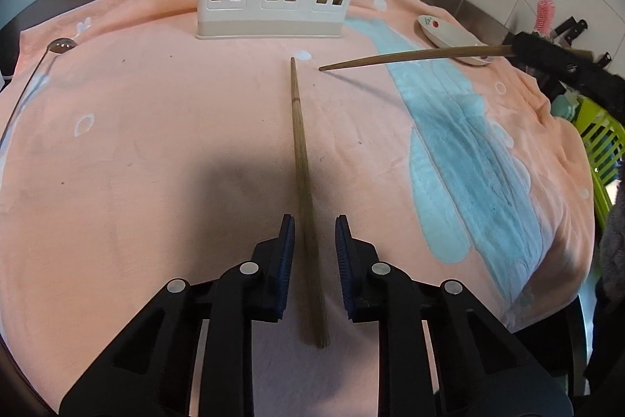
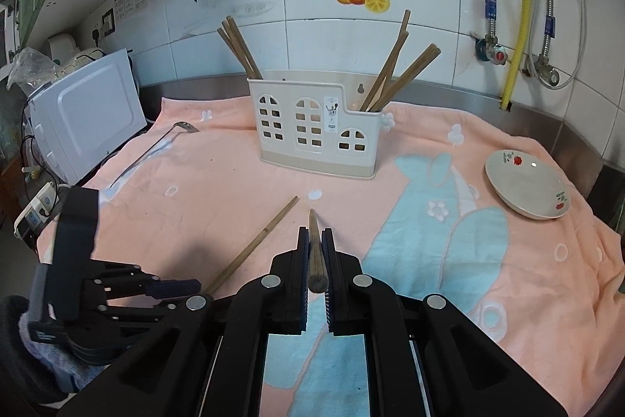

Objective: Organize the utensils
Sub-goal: 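Close the left tool on the last chopstick while the right tool lifts its own, then raise both held chopsticks and lower them into the white holder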

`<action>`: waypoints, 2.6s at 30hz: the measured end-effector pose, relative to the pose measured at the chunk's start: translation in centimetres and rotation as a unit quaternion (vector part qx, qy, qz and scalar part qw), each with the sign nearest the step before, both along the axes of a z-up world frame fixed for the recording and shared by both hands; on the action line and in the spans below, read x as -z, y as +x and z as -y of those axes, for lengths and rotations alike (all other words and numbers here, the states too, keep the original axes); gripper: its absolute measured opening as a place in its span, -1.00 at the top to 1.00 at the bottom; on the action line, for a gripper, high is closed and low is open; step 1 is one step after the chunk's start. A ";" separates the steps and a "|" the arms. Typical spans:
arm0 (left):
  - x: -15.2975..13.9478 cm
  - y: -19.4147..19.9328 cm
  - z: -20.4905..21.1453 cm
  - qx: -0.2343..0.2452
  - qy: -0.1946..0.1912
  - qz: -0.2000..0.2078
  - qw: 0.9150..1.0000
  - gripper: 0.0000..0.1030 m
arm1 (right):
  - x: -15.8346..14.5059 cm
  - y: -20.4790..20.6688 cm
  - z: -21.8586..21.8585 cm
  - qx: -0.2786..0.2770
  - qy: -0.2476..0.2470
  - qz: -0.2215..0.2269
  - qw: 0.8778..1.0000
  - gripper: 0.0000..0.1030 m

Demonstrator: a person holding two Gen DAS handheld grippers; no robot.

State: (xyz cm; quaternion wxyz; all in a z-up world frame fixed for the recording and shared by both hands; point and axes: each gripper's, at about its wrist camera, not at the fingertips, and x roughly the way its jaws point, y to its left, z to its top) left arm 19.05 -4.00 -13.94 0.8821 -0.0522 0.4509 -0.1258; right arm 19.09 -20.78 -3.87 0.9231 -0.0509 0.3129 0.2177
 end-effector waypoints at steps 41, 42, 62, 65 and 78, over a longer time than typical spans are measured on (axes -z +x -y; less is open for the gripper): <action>-10.9 0.3 -1.6 0.004 0.004 0.112 0.994 0.88 | -4.0 2.5 0.6 -0.016 0.014 -0.005 1.000 0.88; -11.3 0.5 -1.6 0.006 0.005 0.115 0.993 0.88 | -4.4 2.8 0.5 -0.018 0.013 -0.004 1.000 0.88; -20.9 4.9 -3.4 0.014 0.016 0.180 0.983 0.89 | -15.9 9.6 0.4 -0.024 0.026 0.033 0.999 0.88; -23.1 5.0 -3.9 0.009 0.020 0.201 0.979 0.89 | -17.1 10.4 0.4 -0.018 0.030 0.042 0.999 0.88; -26.1 11.2 -5.7 -0.027 0.044 0.193 0.980 0.89 | -16.6 15.9 -0.5 0.017 0.021 0.026 0.999 0.88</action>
